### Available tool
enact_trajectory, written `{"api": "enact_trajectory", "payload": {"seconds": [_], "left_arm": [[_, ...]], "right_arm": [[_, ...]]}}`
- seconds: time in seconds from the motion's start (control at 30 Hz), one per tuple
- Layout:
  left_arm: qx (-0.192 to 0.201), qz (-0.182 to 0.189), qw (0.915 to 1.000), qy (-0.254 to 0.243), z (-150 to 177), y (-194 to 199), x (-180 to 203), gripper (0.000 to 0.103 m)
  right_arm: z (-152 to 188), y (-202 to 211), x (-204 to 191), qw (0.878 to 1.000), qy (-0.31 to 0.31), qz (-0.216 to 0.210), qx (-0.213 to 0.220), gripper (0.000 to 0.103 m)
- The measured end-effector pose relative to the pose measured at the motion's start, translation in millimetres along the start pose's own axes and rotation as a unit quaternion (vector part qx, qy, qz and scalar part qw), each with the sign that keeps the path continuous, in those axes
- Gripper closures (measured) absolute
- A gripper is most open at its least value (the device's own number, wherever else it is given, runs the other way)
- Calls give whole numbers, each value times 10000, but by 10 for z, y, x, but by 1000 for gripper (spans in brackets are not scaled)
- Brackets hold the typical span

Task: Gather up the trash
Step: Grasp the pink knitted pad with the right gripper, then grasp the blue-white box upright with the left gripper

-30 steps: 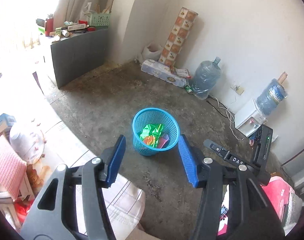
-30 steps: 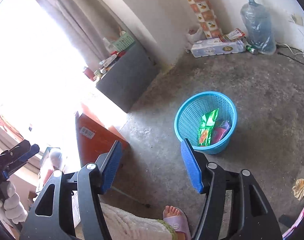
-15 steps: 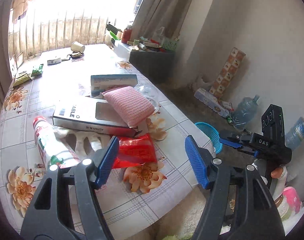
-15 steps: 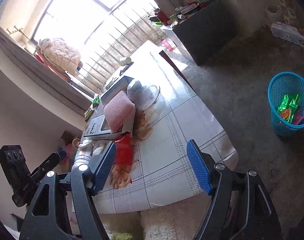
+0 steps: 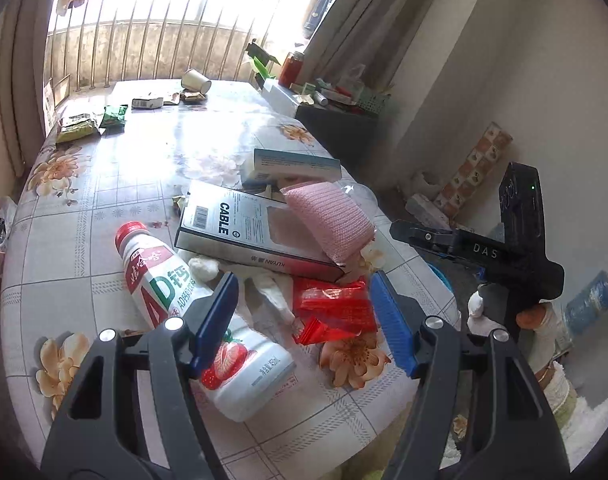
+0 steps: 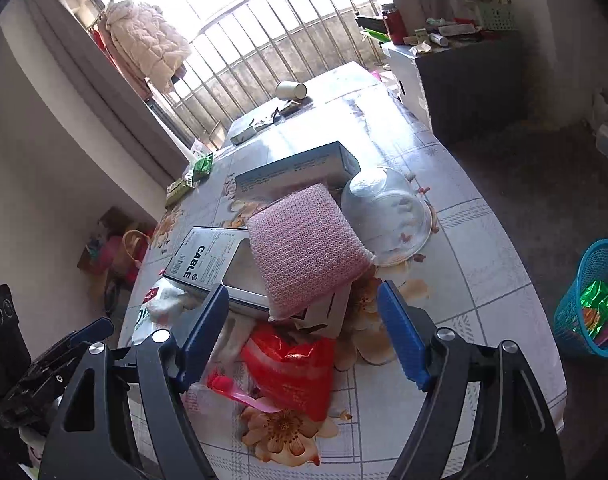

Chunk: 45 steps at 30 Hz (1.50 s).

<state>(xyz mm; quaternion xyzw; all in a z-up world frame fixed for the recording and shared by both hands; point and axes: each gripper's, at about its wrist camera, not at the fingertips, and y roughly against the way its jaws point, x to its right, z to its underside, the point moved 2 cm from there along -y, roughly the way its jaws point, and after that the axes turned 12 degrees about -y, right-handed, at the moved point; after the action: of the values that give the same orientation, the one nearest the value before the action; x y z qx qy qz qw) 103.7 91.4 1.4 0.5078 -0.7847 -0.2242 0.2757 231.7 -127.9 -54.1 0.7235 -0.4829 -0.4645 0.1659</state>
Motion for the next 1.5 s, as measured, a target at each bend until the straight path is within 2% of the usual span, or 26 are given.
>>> {"api": "enact_trajectory", "payload": {"seconds": [0.17, 0.3, 0.63, 0.67, 0.73, 0.93, 1.03, 1.13, 1.23, 1.3, 1.5], "left_arm": [[-98, 4, 9999, 46, -2, -50, -121, 39], [-140, 46, 9998, 137, 17, -73, -193, 39], [-184, 8, 9998, 65, -95, -142, -290, 39], [-177, -1, 9998, 62, -121, -147, -299, 39], [-167, -26, 9998, 72, -165, -157, -322, 39], [-214, 13, 9997, 122, -264, -238, -325, 39], [-232, -96, 9997, -54, -368, -287, -301, 39], [-234, -256, 9984, -446, -535, -344, -218, 39], [-298, -544, 9923, -1076, -724, -477, -106, 39], [-386, -764, 9836, -1589, -852, -619, -14, 39], [-880, -1220, 9438, -2942, -1071, -1277, 229, 39]], "right_arm": [[-179, -370, -313, 9896, 1358, 388, -278, 14], [-319, -590, -376, 9810, 1764, 603, -536, 14], [-331, -948, -394, 9718, 1990, 745, -1020, 14], [-324, -959, -393, 9715, 1994, 773, -1018, 15], [-304, -962, -383, 9710, 2008, 818, -1012, 23], [-289, -846, -332, 9755, 1870, 765, -868, 25], [-281, -684, -315, 9792, 1784, 654, -714, 25], [-286, -496, -264, 9839, 1614, 486, -591, 25], [-281, -306, -167, 9891, 1345, 289, -527, 25], [-267, -169, -85, 9919, 1173, 187, -444, 25], [-240, 153, 233, 9978, 569, -166, -293, 25]]}}
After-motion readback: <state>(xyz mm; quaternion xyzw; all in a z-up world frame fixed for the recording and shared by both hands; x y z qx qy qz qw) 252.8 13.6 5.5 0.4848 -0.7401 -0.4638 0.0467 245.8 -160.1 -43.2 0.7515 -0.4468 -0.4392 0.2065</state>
